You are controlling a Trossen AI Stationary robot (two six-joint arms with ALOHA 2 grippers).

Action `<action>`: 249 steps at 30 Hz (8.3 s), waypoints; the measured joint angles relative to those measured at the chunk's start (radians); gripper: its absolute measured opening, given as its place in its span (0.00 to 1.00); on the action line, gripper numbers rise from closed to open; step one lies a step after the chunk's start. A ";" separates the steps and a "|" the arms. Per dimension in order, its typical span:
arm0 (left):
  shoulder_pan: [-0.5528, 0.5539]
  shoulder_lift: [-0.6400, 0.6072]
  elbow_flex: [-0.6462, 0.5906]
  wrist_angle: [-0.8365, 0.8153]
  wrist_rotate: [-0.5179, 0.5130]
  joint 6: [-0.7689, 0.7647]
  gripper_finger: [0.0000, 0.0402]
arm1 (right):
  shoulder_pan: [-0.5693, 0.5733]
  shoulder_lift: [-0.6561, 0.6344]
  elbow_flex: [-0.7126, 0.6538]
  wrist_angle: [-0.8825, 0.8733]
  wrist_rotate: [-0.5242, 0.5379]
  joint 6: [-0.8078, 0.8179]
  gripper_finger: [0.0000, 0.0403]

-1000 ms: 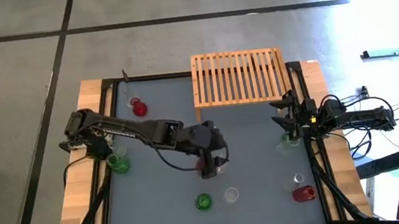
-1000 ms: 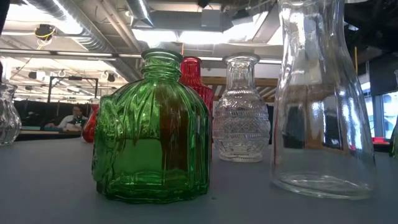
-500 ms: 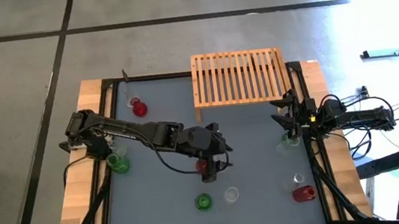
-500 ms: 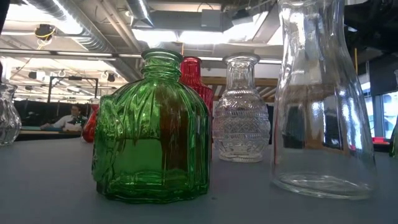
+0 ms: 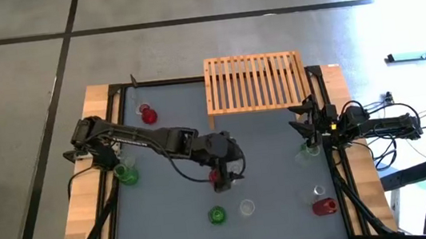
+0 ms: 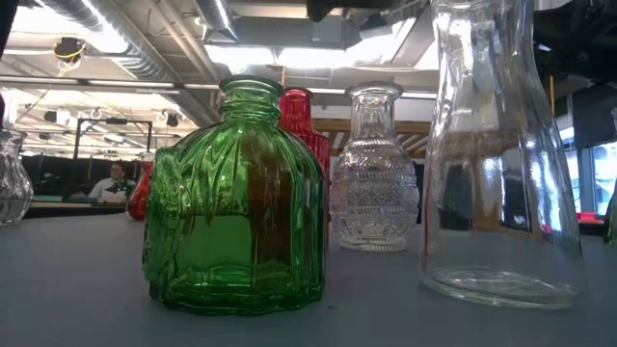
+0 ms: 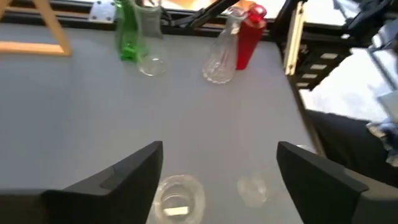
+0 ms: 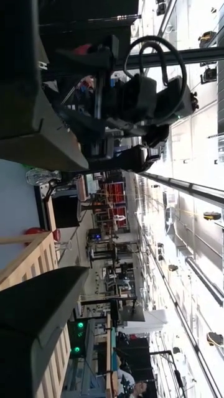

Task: Sort vases onto shelf
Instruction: Put the center white transparent vase onto the shelf aligned with the other white transparent vase, then put the bottom center transparent vase onto the shelf

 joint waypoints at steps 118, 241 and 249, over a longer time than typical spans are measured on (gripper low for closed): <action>0.333 0.149 0.709 -0.763 -0.199 0.231 0.57 | 0.000 -0.002 -0.001 -0.023 0.123 -0.051 0.62; -0.120 0.004 0.240 -0.288 -0.252 0.030 0.71 | 0.000 -0.002 0.000 -0.019 0.140 -0.043 0.62; -0.179 0.004 0.013 0.009 -0.235 -0.055 0.71 | 0.000 -0.002 0.000 0.007 0.096 0.024 0.62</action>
